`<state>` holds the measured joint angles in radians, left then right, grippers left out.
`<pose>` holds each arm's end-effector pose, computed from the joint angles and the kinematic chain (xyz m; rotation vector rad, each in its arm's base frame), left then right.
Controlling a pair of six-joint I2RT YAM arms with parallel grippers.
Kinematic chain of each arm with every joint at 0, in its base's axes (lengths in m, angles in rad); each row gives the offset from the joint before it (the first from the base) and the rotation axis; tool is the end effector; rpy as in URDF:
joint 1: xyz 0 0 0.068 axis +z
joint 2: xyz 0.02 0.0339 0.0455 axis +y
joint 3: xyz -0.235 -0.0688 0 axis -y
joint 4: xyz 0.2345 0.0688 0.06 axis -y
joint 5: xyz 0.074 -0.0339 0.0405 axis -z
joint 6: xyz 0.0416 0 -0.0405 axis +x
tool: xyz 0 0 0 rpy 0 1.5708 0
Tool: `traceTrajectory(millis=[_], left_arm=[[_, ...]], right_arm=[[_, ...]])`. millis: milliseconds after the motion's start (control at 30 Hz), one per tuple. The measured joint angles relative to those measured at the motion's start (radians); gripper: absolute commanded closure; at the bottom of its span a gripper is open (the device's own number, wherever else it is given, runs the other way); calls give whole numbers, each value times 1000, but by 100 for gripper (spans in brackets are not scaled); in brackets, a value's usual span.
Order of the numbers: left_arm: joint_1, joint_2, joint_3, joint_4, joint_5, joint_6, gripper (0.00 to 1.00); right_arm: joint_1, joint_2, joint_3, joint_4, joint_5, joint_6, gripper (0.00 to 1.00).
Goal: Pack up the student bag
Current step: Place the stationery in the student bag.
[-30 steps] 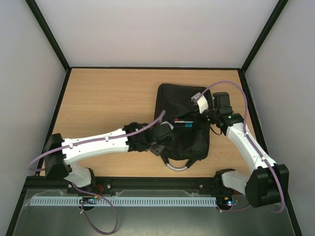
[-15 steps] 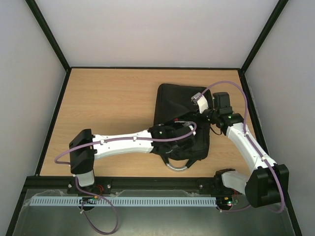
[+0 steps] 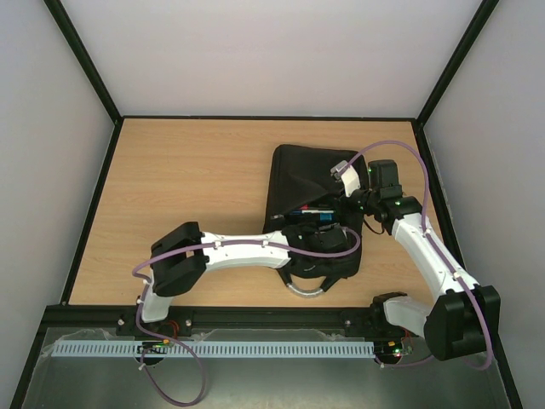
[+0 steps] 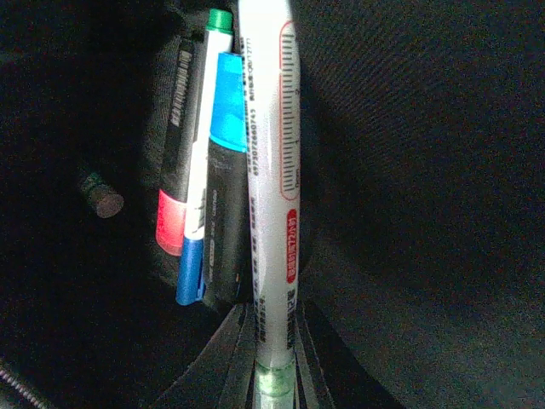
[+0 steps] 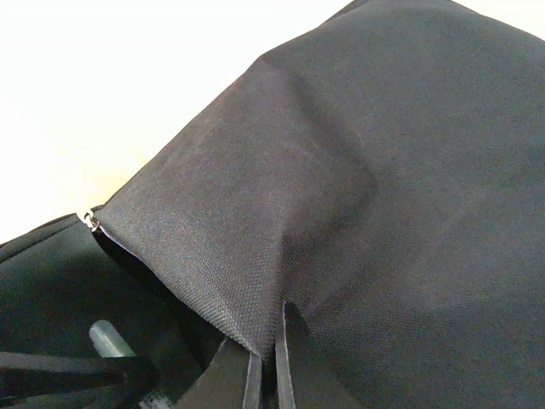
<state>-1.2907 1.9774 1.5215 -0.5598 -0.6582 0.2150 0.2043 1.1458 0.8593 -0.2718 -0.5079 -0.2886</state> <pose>0.1368 -0.3834 0.1891 1.4227 1.8489 0.3421 0.2491 0.0723 0.2604 -0.7927 1.9319 0.4877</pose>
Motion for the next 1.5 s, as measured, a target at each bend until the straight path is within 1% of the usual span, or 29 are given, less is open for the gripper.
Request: traceTrajectory(millis=[433, 867, 1000, 1200, 1333, 1500], left_arm=[[20, 66, 0, 69, -55, 98, 97], [58, 172, 78, 173, -102, 202, 94], [83, 204, 97, 219, -134, 231, 85], [84, 225, 115, 248, -169, 235, 66], [82, 221, 110, 252, -182, 217, 51], [64, 156, 39, 251, -185, 195, 43]], right_arm=[[0, -2, 0, -7, -8, -4, 99], [-7, -2, 0, -14, -13, -21, 99], [-8, -2, 0, -7, -6, -27, 99], [-17, -2, 0, 0, -3, -41, 99], [-16, -2, 0, 2, -6, -41, 99], [-10, -2, 0, -4, -32, -40, 99]])
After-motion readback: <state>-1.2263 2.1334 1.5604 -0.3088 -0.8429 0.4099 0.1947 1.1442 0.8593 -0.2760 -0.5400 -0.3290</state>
